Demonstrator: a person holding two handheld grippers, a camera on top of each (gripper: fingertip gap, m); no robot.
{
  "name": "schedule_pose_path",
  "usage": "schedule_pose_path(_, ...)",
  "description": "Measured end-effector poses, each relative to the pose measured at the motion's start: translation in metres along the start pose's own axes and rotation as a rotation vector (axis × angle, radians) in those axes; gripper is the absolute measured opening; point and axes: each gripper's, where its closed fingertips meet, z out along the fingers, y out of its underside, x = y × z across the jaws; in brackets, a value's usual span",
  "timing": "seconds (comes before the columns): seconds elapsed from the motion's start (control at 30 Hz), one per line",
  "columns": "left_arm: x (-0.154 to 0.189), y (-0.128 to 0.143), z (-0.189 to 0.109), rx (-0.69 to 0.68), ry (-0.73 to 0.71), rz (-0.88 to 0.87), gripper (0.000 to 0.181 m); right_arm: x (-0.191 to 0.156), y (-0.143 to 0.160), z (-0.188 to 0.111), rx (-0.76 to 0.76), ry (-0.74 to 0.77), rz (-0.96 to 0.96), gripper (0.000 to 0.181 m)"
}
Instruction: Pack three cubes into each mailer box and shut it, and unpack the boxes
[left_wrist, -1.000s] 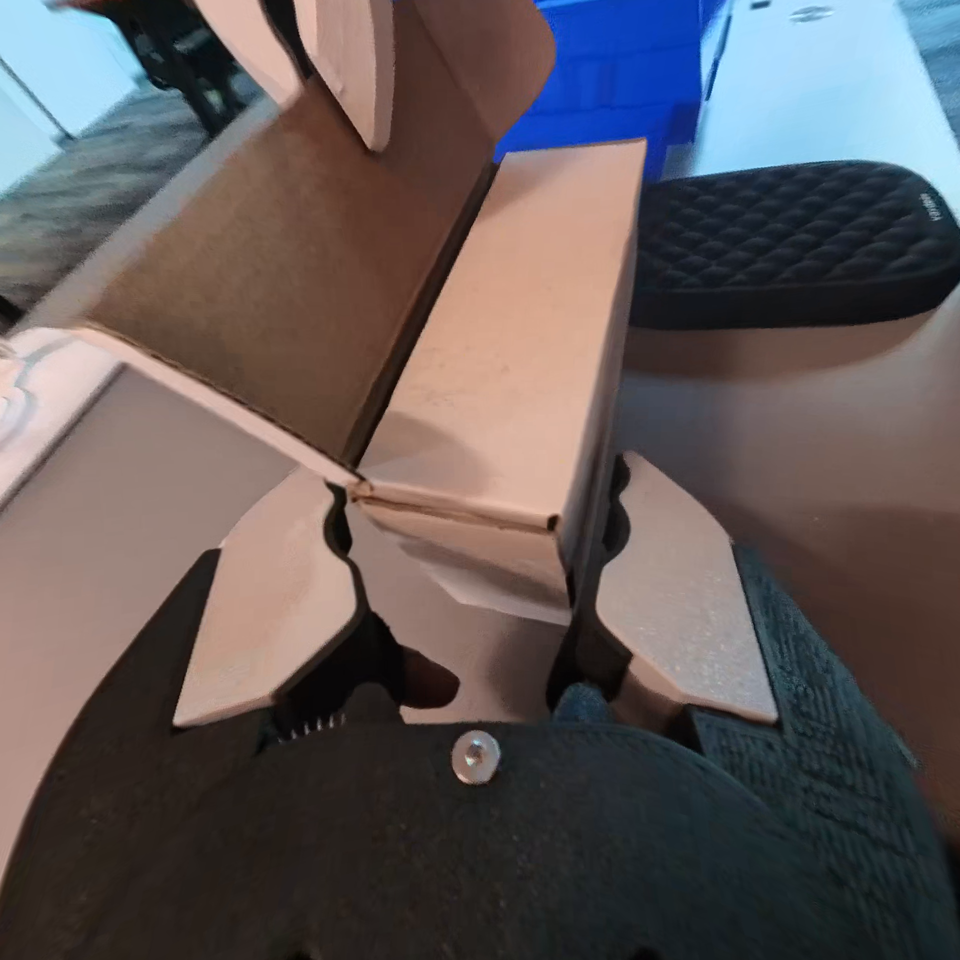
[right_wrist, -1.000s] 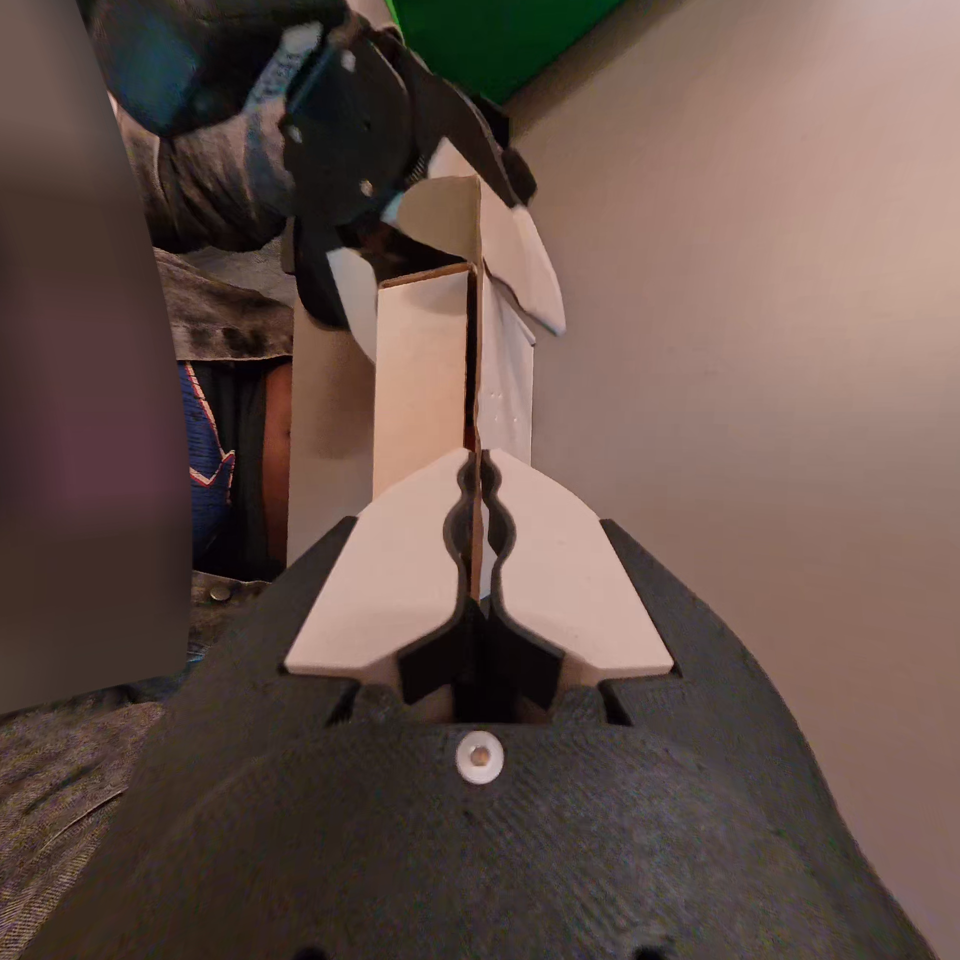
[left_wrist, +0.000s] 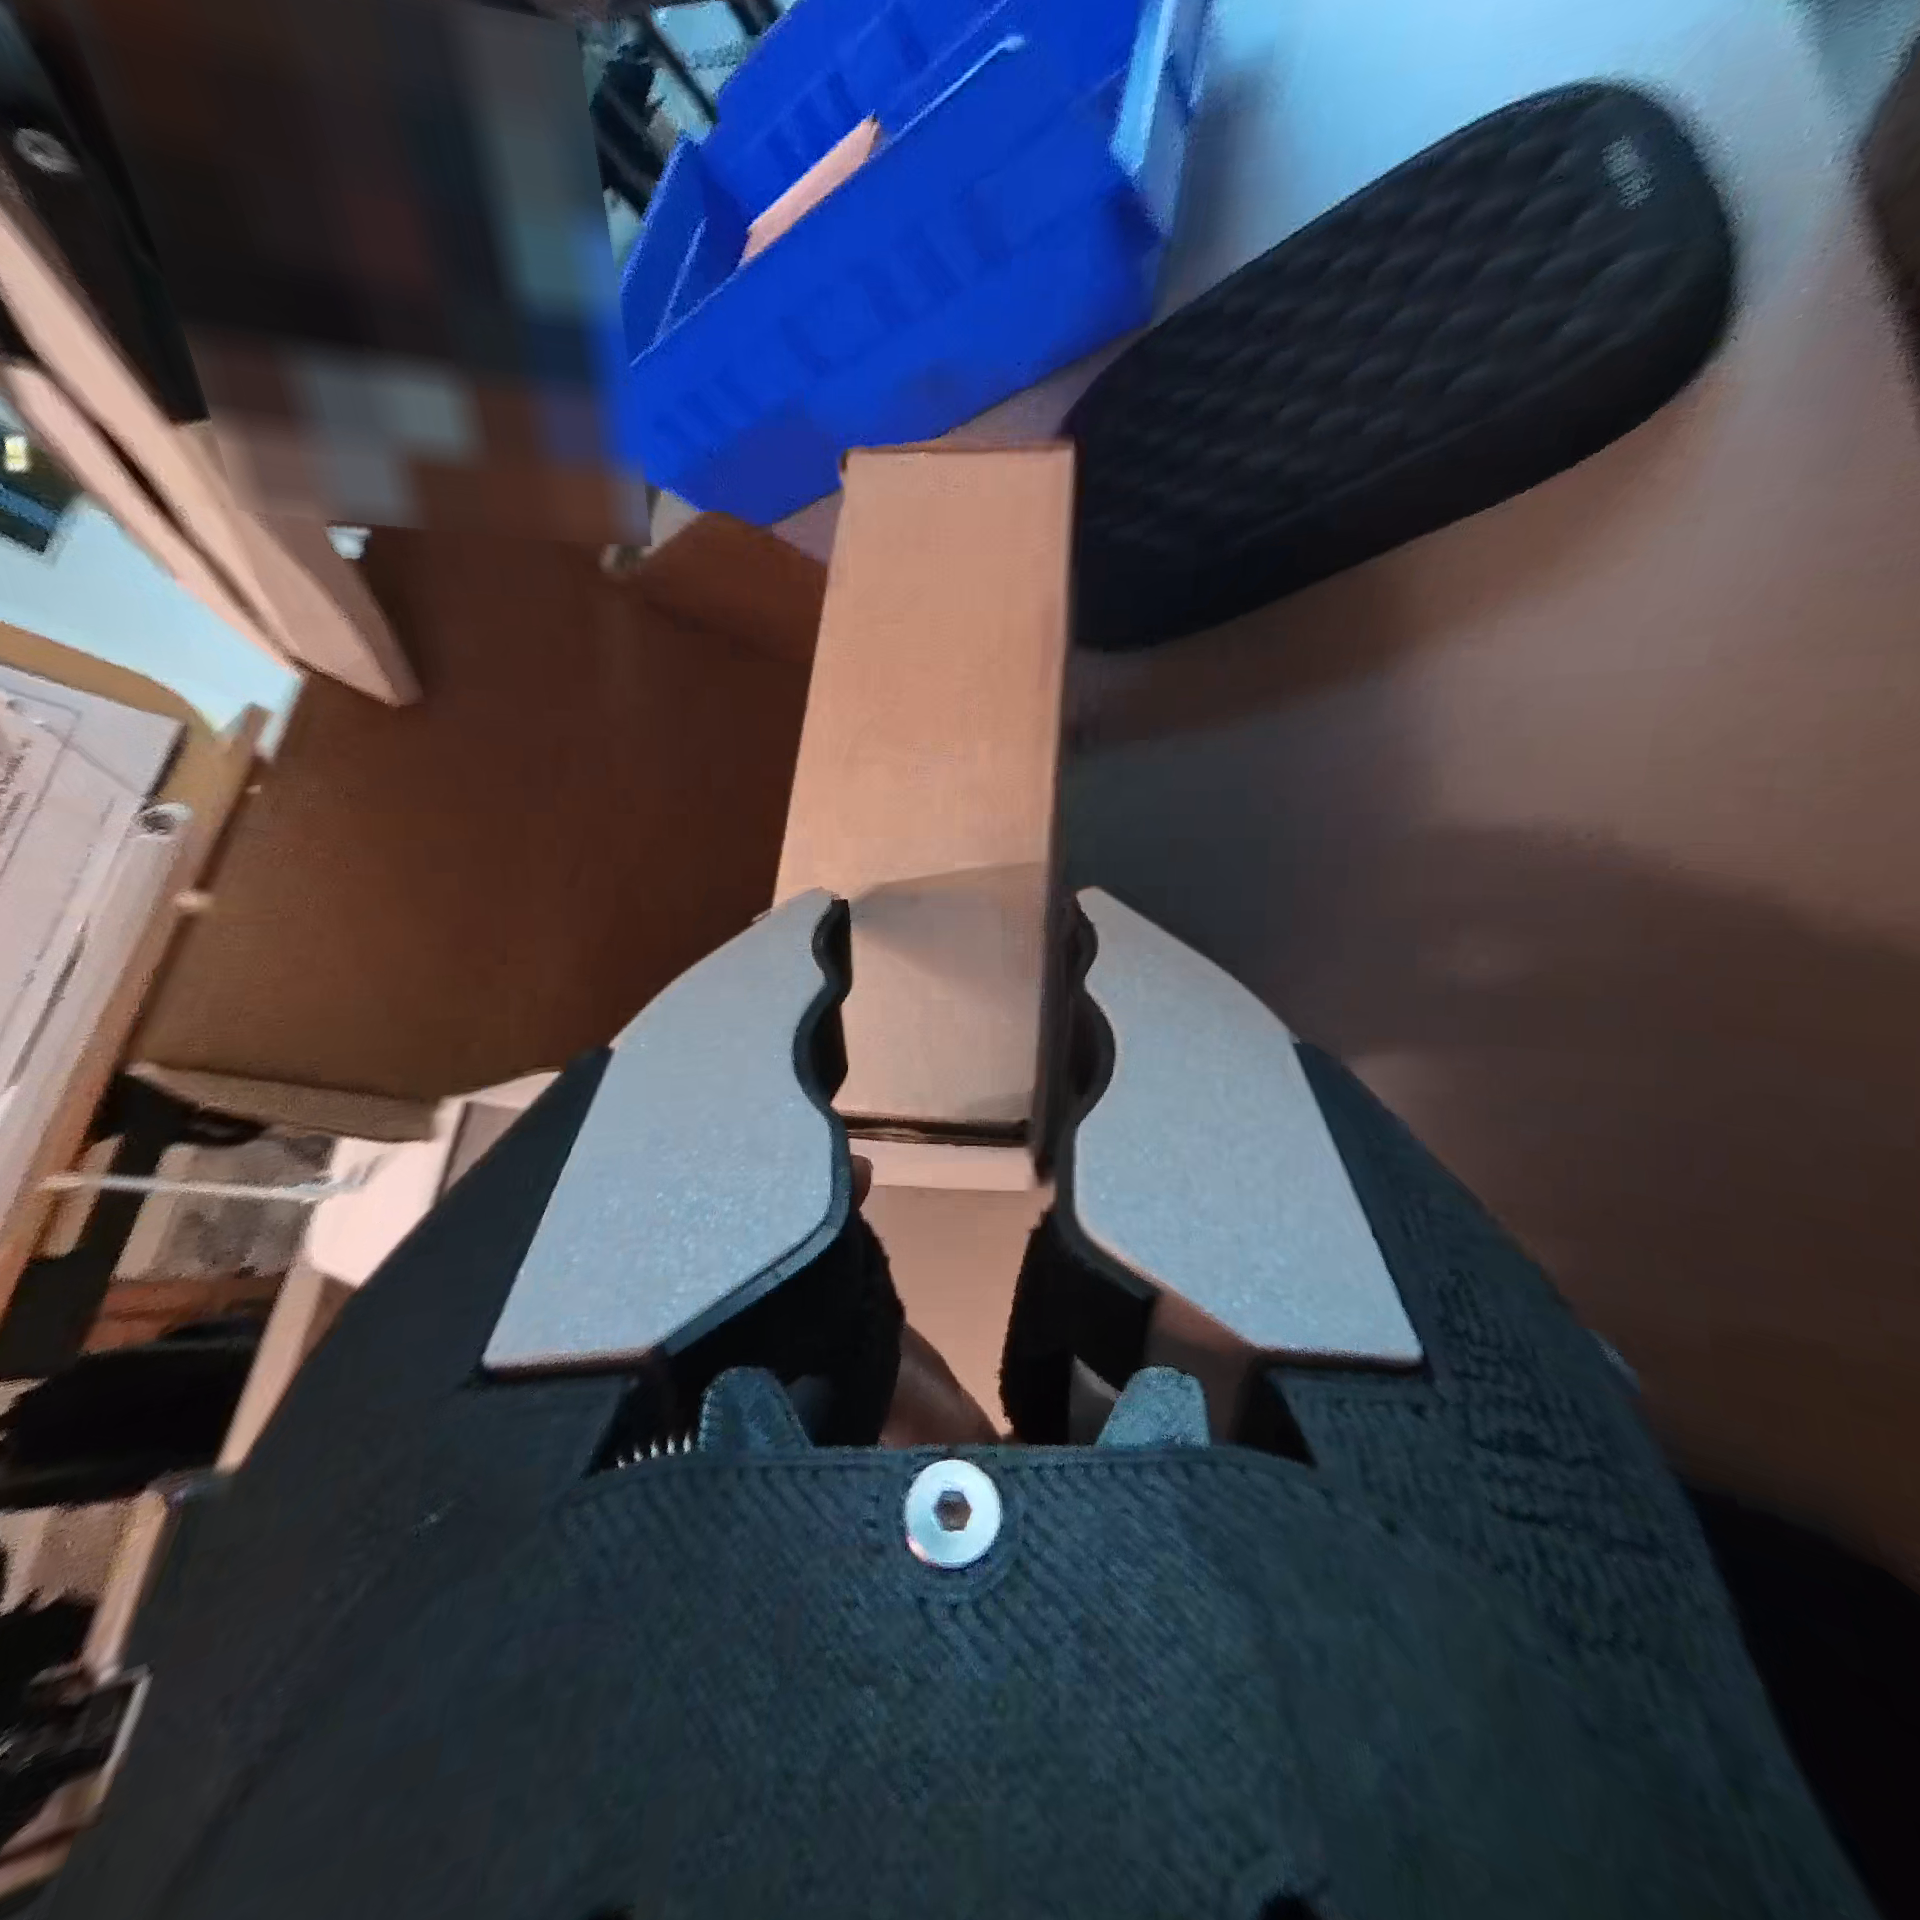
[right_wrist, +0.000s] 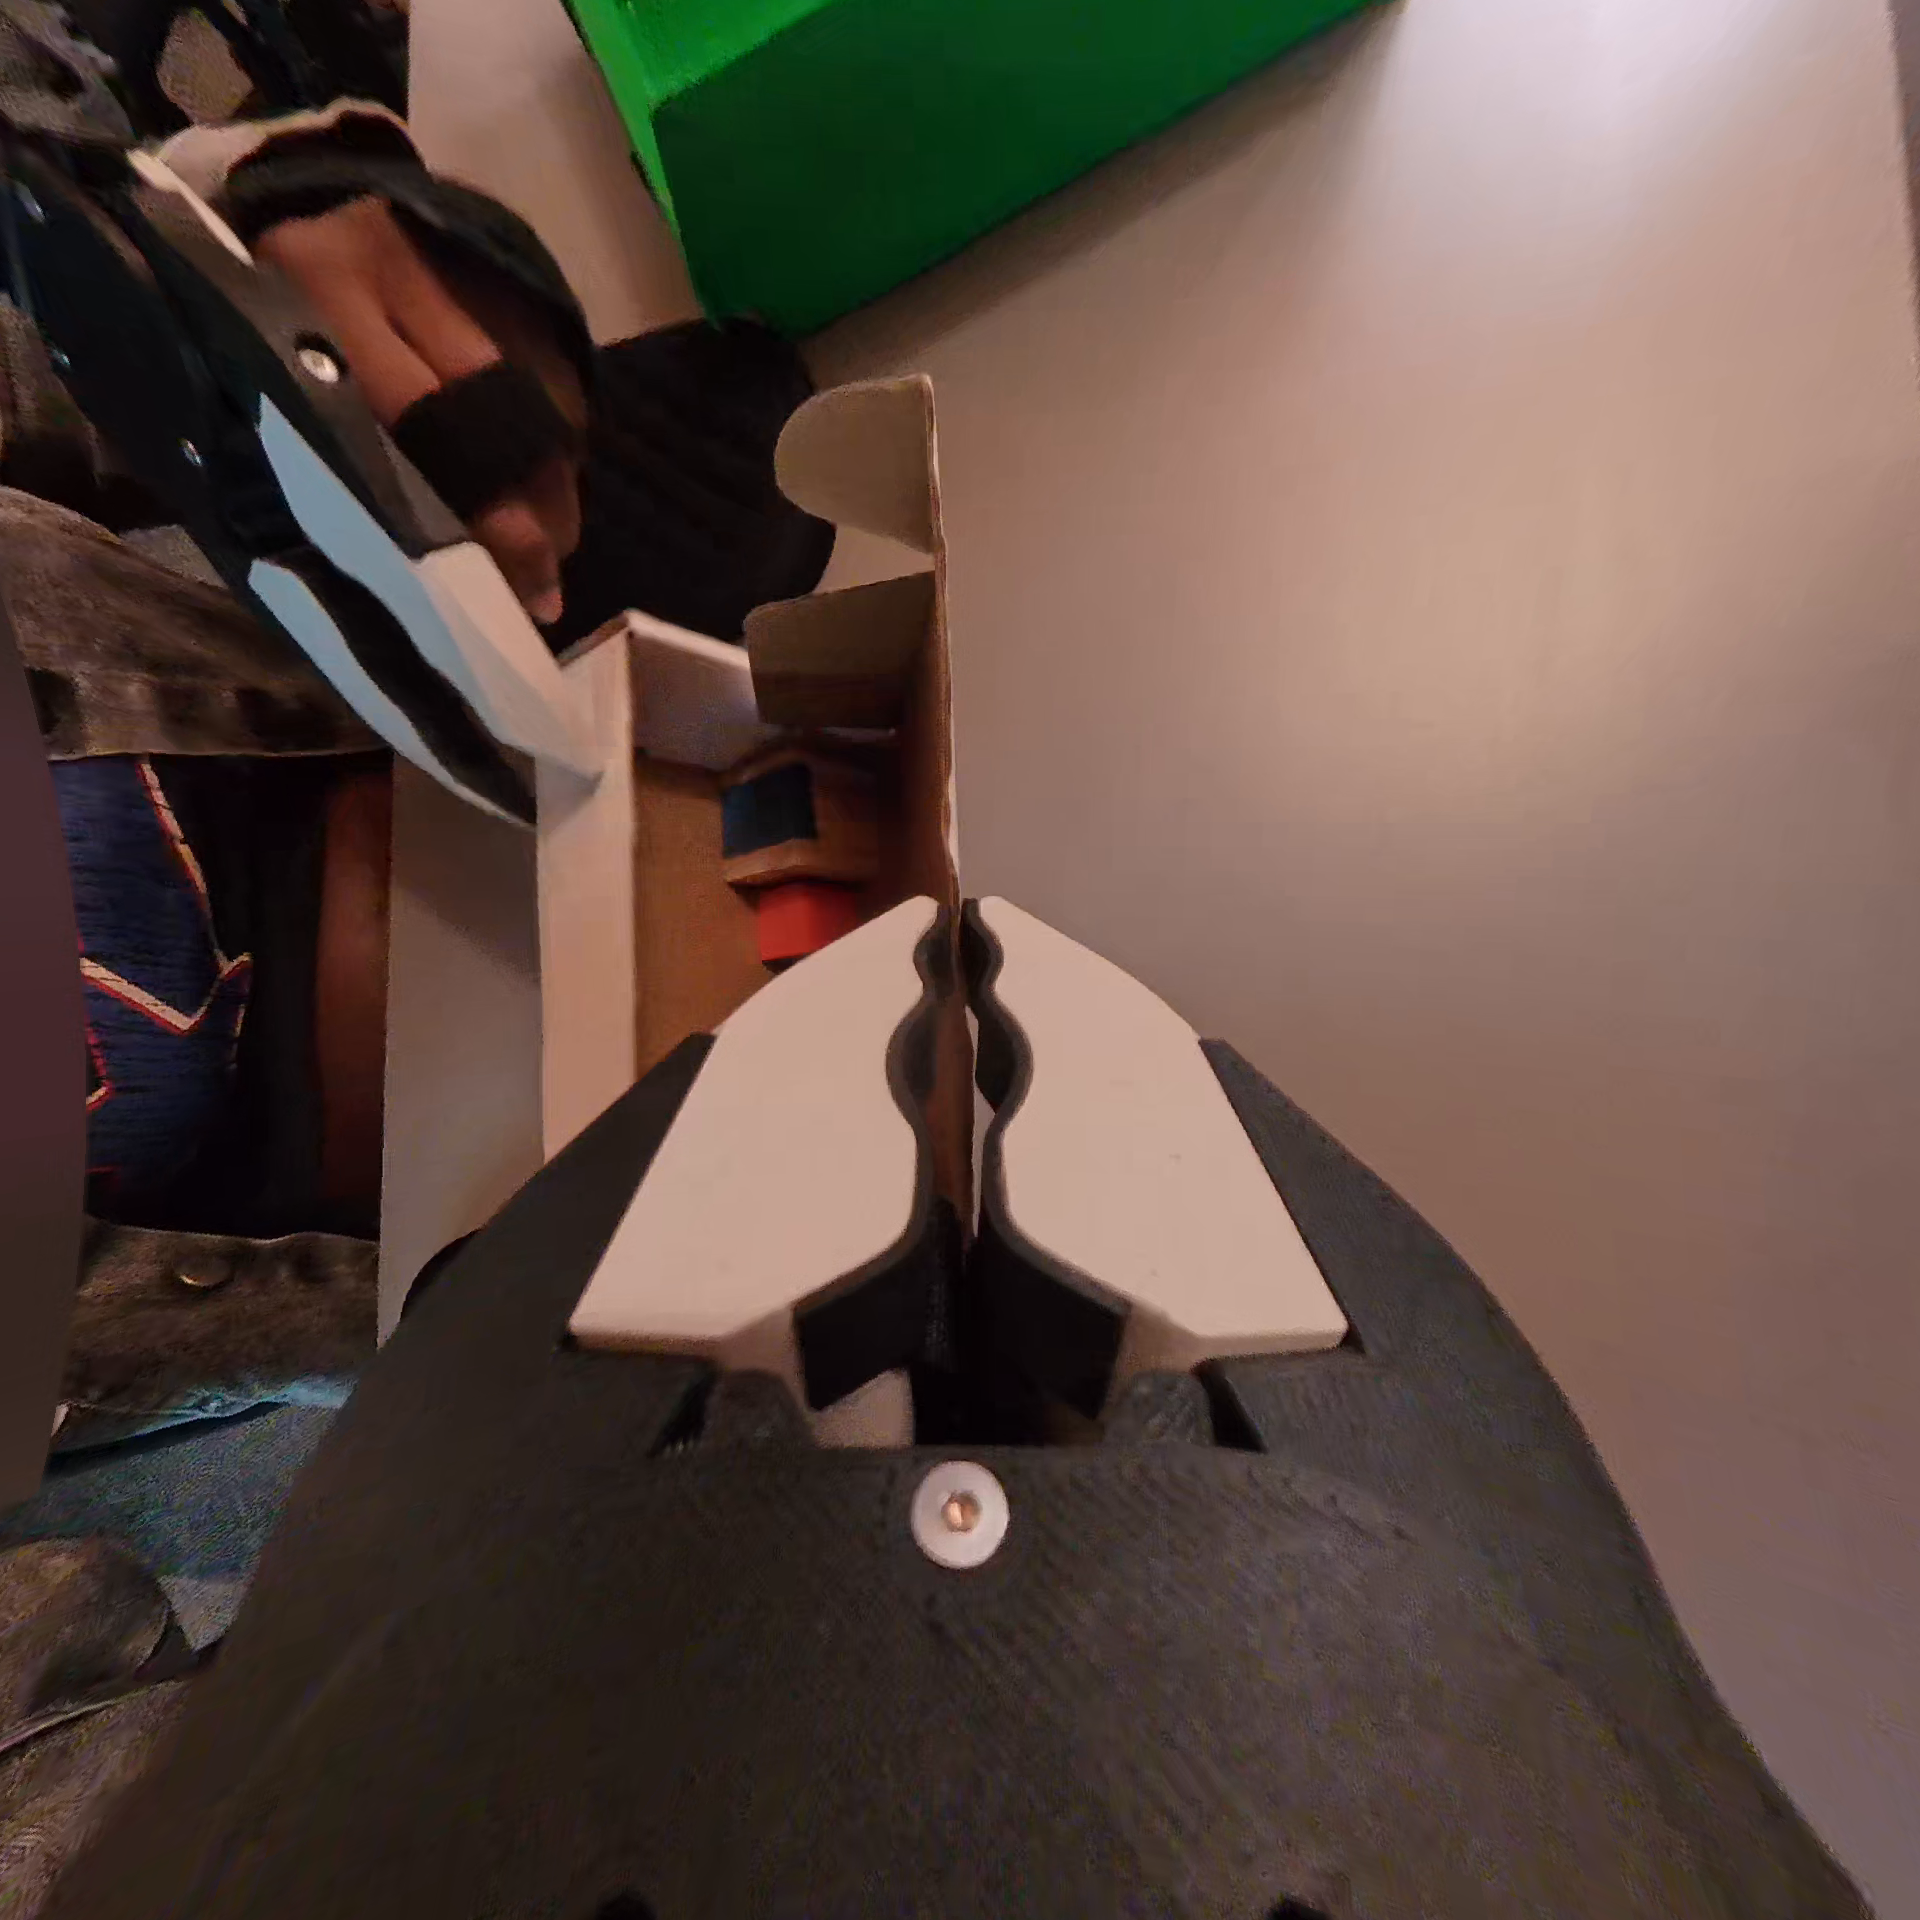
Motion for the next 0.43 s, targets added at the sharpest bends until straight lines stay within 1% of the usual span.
schedule_pose_path(0.1, 0.025, 0.0, -0.004, -0.011, 0.108, -0.024, 0.038, -0.003, -0.009, -0.012, 0.041, 0.019, -0.024, 0.002)
schedule_pose_path(0.2, 0.04, 0.015, 0.001, -0.079, 0.154, -0.017, 0.038, -0.009, -0.016, -0.019, 0.062, 0.028, -0.049, 0.002)
schedule_pose_path(0.33, 0.056, 0.037, 0.012, -0.179, 0.222, -0.037, 0.039, 0.004, -0.018, -0.024, 0.054, 0.143, -0.108, 0.002)
schedule_pose_path(0.43, 0.062, 0.044, 0.021, -0.214, 0.244, -0.04, 0.038, 0.024, -0.017, -0.019, 0.045, 0.263, -0.162, 0.002)
